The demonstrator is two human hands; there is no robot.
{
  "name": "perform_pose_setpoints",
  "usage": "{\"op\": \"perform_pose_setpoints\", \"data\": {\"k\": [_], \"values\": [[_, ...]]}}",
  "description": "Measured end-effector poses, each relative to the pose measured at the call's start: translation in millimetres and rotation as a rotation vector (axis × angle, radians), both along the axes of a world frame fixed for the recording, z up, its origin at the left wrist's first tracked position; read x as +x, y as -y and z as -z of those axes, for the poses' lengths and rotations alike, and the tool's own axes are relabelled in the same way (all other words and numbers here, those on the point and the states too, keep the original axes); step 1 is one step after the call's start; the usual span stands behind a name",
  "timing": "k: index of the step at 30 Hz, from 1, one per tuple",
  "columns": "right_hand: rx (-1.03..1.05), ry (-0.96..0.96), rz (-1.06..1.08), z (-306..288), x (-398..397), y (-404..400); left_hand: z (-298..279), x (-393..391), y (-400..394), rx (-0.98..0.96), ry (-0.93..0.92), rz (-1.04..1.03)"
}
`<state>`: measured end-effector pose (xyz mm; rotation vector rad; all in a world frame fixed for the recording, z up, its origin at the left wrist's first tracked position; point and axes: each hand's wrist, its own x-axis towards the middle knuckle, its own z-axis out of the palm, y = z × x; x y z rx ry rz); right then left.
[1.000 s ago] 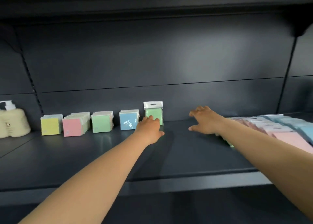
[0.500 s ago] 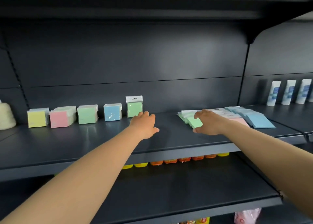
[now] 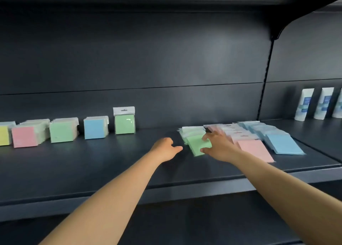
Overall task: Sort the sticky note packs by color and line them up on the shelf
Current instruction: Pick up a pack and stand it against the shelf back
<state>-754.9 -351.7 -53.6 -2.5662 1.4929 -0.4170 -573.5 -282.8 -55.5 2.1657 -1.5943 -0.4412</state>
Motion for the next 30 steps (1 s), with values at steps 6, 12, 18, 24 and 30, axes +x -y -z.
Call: {"op": "perform_pose_setpoints", "data": {"k": [6,12,18,24,30], "values": [[-0.013,0.289,-0.078,34.0,4.4,31.4,25.5,-19.0,42.4,-0.173,-0.413,-0.126],[0.059,0.506,-0.141,43.1,8.4,53.3,31.9,-23.6,54.7,-0.261,-0.497,-0.193],[0.199,0.688,0.046,43.5,12.4,70.6,27.5,-4.9,52.6,-0.450,-0.909,-0.298],[0.333,0.740,0.106,39.3,22.1,81.1,31.8,9.2,57.5,-0.629,-1.227,-0.455],[0.464,1.045,0.107,39.1,20.0,88.8,35.2,15.6,62.6,-0.669,-1.216,-0.548]]}}
